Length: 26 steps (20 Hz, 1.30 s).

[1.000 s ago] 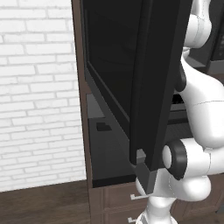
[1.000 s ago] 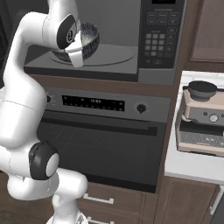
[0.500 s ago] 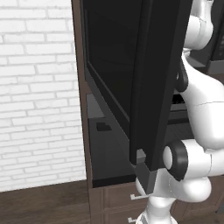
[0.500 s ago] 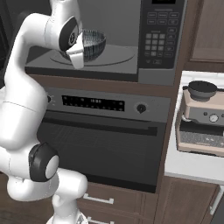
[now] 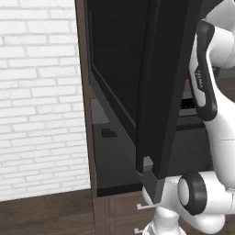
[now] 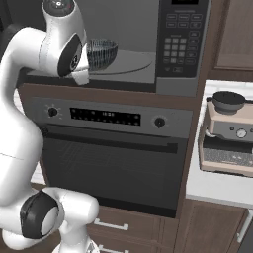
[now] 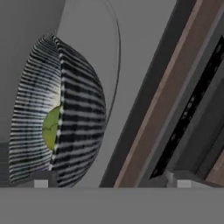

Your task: Pick the lime from the sink and place it in the bowl. Then pick the bowl and place it in the microwave. Then close the microwave door and press the start button.

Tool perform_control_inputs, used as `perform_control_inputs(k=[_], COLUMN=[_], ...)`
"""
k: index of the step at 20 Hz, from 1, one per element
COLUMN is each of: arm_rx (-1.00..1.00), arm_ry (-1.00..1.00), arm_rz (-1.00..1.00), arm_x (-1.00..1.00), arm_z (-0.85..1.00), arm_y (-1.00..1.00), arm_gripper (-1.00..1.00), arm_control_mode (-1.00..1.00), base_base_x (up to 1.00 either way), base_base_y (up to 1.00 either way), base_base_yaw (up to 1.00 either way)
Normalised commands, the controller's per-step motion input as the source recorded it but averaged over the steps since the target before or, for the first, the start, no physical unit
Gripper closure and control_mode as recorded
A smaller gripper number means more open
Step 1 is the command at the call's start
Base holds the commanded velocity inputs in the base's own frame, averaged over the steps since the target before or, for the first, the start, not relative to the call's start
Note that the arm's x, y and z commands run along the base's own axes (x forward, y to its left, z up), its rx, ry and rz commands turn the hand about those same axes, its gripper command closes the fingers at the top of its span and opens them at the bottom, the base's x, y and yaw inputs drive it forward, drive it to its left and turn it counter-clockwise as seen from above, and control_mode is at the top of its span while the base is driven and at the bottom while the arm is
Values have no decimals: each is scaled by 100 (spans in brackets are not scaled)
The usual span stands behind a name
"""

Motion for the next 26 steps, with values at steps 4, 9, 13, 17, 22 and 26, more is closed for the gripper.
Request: perform_control_inputs(k=[4, 9, 13, 17, 22, 26], arm_rx=[1, -1, -15, -24, -33, -30], arm_ry=[-15, -9, -2, 0, 0, 0], arm_rz=[0, 0, 1, -9, -23, -18], arm_x=[-85, -87, -5, -15, -8, 0], arm_z=[-1, -1, -43, -16, -10, -28], arm_y=[0, -4, -1, -13, -13, -36], arm_gripper=[-100, -100, -100, -100, -100, -100], arm_control_mode=[-100, -100, -100, -100, -100, -100], base_base_x=[0, 0, 0, 0, 0, 0], base_base_y=[0, 0, 0, 0, 0, 0], base_base_yaw=[0, 0, 0, 0, 0, 0])
